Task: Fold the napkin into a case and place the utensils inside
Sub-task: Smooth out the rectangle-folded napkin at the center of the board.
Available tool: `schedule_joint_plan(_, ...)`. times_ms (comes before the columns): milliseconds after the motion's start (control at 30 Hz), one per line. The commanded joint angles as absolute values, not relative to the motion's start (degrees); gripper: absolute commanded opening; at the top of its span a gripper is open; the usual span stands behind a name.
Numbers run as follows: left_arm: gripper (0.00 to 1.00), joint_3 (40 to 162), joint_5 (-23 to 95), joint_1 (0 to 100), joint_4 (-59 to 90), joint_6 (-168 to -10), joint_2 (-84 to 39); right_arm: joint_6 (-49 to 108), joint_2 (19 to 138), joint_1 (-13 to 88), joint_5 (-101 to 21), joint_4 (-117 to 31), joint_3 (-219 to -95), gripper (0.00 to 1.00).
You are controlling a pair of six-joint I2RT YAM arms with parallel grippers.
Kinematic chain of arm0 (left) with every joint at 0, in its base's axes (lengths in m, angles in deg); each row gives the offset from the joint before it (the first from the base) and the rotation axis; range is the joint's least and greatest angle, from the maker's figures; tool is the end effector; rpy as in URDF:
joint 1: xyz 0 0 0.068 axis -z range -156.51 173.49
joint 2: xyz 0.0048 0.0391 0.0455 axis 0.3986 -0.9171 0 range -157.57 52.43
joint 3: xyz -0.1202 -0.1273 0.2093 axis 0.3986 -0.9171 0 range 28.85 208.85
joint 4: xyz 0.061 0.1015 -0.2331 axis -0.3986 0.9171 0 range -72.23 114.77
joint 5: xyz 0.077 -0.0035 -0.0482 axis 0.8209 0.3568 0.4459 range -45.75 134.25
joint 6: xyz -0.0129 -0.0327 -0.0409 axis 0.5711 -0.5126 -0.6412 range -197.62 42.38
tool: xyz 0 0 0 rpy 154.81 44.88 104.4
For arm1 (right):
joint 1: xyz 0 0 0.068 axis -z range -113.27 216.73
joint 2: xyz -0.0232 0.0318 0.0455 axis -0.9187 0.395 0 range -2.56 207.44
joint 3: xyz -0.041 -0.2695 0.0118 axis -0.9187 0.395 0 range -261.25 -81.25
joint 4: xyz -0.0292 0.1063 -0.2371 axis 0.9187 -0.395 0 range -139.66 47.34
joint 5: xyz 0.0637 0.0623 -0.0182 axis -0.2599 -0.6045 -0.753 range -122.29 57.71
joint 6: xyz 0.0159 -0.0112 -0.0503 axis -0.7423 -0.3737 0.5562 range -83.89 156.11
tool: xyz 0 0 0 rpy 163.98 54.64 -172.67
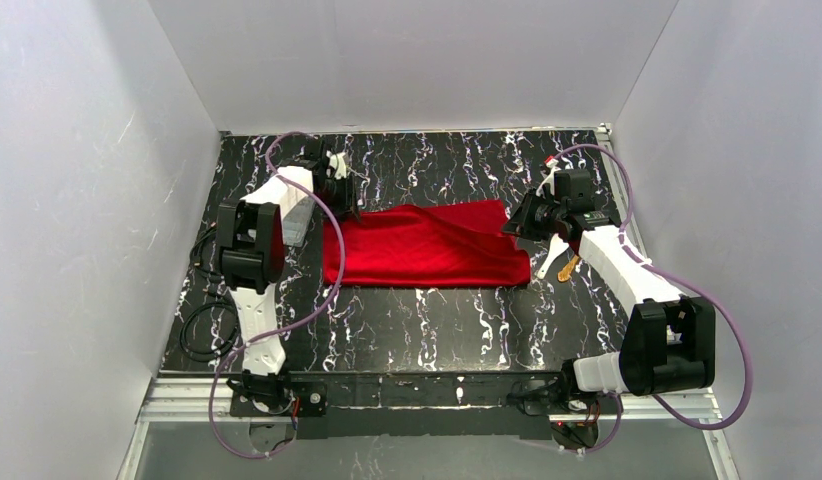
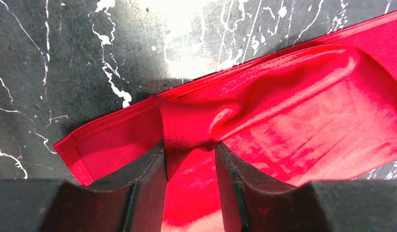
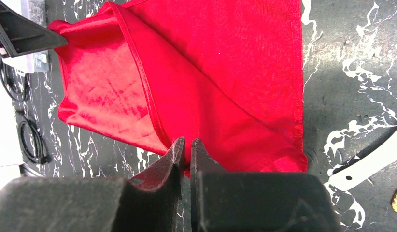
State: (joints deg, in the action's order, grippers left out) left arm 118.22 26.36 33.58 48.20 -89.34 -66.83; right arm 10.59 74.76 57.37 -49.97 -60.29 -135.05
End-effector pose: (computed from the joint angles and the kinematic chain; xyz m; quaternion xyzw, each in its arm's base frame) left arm 0.4360 -0.0887 0.1799 0.0262 0.9554 -0.1954 0.2199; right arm 0.2863 0.0581 0.2574 0.0635 0.8997 0.2559 0.3479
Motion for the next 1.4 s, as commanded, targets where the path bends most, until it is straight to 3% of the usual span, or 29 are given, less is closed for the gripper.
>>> schedule_joint_plan(0, 0.4, 118.76, 20.34, 33.14, 45.96, -92.26, -65.16, 10.26, 73.31, 57.53, -51.2, -59.51, -137.57, 0.09)
schedule_joint_plan(100, 0.51, 119.99, 20.3, 33.11, 45.35, -93.61, -66.4, 10.62, 72.92, 57.52, -51.02, -59.92, -137.97, 0.1)
schedule_joint_plan(267, 0.55, 120.43, 20.48, 33.13, 45.12, -93.47, -66.41, 10.79, 72.84, 57.57, -51.15, -60.23, -137.81, 0.1)
schedule_joint_plan(333, 0.43, 119.78, 20.18, 32.98, 44.3, -93.46, -65.96, 10.69, 72.96, 57.54, -51.4, -59.95, -137.67, 0.1)
schedule_joint_plan(433, 0.03, 118.42, 20.34, 32.98, 42.92, -93.0, -64.64, 10.54, 72.96, 57.53, -51.56, -59.79, -137.71, 0.1)
schedule_joint_plan(467, 0.0, 118.0, 20.81, 32.98, 42.67, -92.73, -63.94, 10.53, 72.93, 57.53, -51.52, -59.82, -137.82, 0.1)
schedule_joint_plan(967, 0.0, 100.41, 21.67, 33.84, 49.33, -73.27, -33.48, 11.99, 72.49, 57.66, -48.86, -62.82, -141.04, 0.09)
schedule_joint_plan(1367, 0.0, 91.3, 24.06, 35.27, 51.33, -74.46, -32.96, 12.77, 78.88, 57.63, -40.01, -66.29, -145.31, 0.07)
